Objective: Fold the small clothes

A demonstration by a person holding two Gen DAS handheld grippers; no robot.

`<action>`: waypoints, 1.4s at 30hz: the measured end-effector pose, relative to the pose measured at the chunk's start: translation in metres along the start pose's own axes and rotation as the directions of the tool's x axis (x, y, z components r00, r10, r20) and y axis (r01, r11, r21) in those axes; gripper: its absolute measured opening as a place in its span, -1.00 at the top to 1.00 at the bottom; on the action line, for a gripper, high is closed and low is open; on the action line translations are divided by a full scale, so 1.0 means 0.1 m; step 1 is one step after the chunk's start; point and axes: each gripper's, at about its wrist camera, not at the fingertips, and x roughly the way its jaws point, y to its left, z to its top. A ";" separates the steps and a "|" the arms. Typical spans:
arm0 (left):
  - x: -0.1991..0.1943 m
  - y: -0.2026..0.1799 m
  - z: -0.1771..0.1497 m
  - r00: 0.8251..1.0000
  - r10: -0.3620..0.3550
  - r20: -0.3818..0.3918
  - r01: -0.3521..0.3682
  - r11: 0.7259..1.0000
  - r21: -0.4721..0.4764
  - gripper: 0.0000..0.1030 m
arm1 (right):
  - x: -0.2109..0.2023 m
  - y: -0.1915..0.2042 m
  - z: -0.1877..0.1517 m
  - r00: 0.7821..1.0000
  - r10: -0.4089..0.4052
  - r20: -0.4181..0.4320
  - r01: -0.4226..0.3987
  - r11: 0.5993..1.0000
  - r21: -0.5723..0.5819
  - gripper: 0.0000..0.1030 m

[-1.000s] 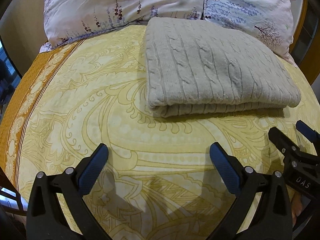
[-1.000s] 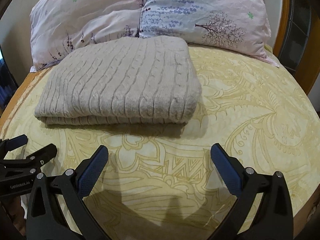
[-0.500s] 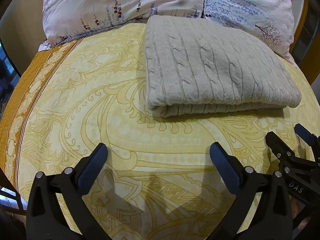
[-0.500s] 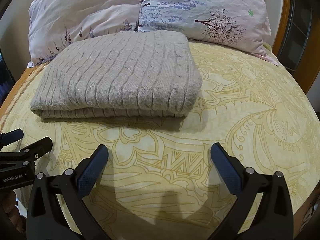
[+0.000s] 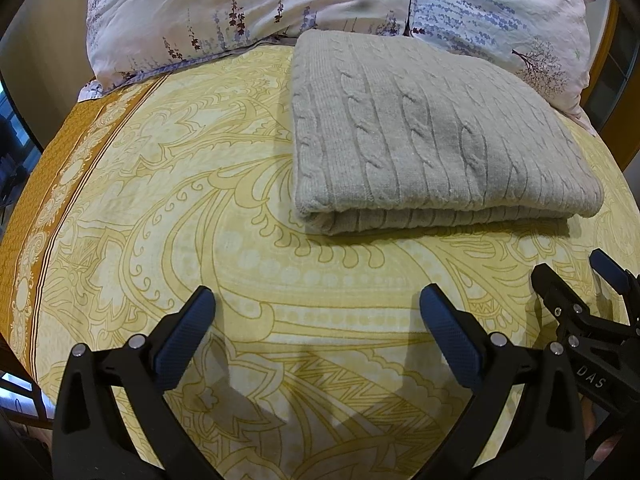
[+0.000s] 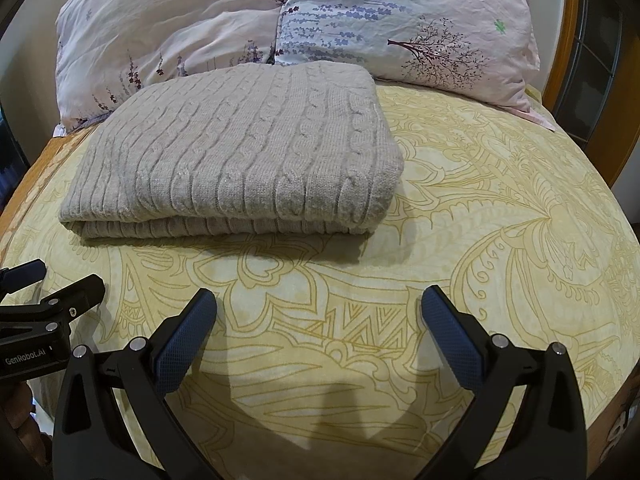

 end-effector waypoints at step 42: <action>0.01 0.02 0.01 1.000 -0.001 -0.007 0.001 1.000 0.003 -0.97 | 0.02 -0.03 0.01 1.000 0.004 0.001 -0.004 1.000 -0.003 -0.97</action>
